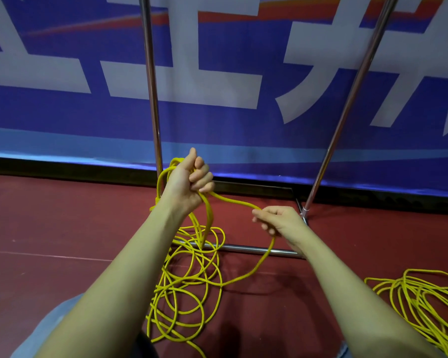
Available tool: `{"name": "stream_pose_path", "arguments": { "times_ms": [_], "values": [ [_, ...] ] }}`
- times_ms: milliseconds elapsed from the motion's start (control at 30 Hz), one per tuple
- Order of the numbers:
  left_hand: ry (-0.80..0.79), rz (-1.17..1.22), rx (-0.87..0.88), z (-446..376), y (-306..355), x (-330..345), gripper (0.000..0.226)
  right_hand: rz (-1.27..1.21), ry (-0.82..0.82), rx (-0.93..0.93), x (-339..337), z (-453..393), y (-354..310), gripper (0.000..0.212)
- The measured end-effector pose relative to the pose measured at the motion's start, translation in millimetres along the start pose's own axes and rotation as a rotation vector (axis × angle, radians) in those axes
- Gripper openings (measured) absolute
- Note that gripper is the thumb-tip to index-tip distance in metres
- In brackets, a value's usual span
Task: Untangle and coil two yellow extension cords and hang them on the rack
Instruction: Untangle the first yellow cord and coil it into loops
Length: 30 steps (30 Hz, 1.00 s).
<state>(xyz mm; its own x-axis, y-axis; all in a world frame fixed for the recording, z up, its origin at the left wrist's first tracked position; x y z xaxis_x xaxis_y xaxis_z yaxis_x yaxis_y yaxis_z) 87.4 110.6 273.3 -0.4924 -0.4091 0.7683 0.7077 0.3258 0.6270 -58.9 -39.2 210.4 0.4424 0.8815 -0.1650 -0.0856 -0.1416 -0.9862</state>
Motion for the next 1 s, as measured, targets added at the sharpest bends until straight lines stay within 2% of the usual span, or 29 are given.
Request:
{"name": "stream_pose_path", "arguments": {
  "times_ms": [100,167,267,367,467,567,633,733,833,900,1000],
  "values": [
    [-0.005,-0.089,0.002,2,1,-3,0.062,-0.491,0.026,0.075,-2,-1,-2,0.004],
    [-0.023,-0.221,-0.018,3,-2,-4,0.060,-0.656,0.085,0.068,-6,-2,-12,0.010],
    [-0.046,-0.512,-0.055,4,-15,-2,0.057,-0.820,0.186,0.066,-9,-6,-35,0.017],
    [-0.117,-0.787,-0.151,5,-30,5,0.049,-0.971,0.215,0.109,-8,-6,-57,0.014],
    [-0.221,-0.925,-0.268,6,-44,11,0.036,-1.040,0.232,0.103,-8,-7,-73,0.019],
    [-0.317,-1.089,-0.311,8,-55,16,0.033,-1.121,0.268,0.086,-8,-7,-82,0.025],
    [-0.389,-1.096,-0.339,10,-60,20,0.030,-1.167,0.300,0.076,-9,-8,-84,0.029],
    [-0.414,-1.048,-0.261,10,-61,24,0.020,-1.166,0.336,0.055,-14,-10,-82,0.032],
    [-0.348,-0.771,-0.211,6,-59,26,0.008,-0.938,0.333,0.051,-17,-14,-73,0.029],
    [-0.253,-0.557,-0.180,3,-56,29,0.015,-0.774,0.337,0.069,-16,-14,-64,0.026],
    [-0.132,-0.263,-0.069,-5,-49,30,0.010,-0.532,0.217,0.131,-12,-8,-54,0.029]
  ]
}}
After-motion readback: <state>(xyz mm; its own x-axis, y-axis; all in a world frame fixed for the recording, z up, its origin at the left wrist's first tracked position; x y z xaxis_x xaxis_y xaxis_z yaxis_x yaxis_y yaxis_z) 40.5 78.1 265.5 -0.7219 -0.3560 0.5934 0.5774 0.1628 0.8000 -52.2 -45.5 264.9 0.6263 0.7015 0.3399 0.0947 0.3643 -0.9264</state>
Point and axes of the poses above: each hand's wrist, its own z-axis away from the middle knuckle, its own x-axis out of the palm, y = z × x, the point moved 2 cm from there along -z, towards the middle knuckle, and after that the axes turned 10 degrees about -x, right-handed, at the moved point
